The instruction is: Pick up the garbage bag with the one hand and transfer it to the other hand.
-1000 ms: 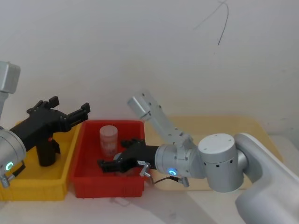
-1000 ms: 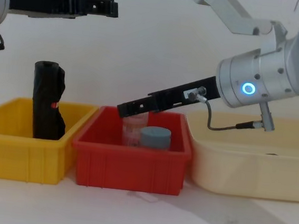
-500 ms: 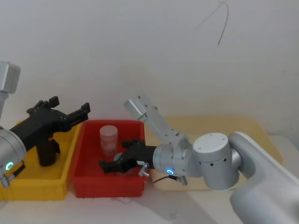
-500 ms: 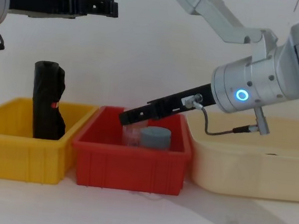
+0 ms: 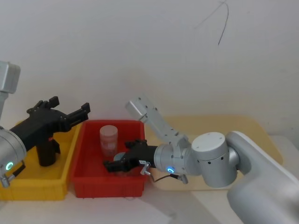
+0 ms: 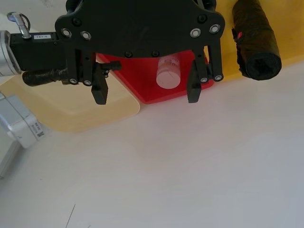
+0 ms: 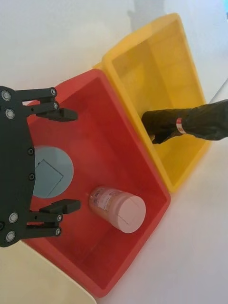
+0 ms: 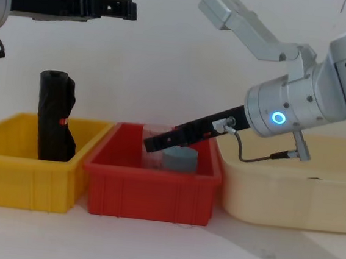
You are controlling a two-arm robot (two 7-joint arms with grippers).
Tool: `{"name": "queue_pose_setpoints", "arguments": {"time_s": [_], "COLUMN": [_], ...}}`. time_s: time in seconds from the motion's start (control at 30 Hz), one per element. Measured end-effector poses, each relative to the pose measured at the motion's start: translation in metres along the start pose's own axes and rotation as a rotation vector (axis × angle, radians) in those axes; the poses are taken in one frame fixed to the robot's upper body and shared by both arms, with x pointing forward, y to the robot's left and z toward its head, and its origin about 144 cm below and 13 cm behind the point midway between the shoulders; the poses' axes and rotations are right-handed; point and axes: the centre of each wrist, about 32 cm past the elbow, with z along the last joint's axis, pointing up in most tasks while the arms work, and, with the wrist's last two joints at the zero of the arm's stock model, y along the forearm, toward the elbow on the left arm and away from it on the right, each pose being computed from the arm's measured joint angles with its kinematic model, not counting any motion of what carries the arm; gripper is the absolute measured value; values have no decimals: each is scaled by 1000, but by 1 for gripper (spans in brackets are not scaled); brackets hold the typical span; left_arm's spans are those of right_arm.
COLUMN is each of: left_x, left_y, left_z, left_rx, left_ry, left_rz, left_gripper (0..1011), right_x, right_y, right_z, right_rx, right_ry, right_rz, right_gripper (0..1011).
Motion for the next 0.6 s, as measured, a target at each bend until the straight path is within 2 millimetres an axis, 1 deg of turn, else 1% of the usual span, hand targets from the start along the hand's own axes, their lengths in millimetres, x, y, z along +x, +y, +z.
{"name": "queue_pose_setpoints", "arguments": {"time_s": [0.6], "left_x": [0], "left_y": [0], "left_z": [0], "left_rx": [0], "left_ry": [0], "left_rz": [0], "left_gripper": [1002], "right_x": [9], "right_y": [7], "right_z": [-9], "right_rx": [-38], "right_ry": [6], "right_rz": [-8], "right_gripper": [1001]}}
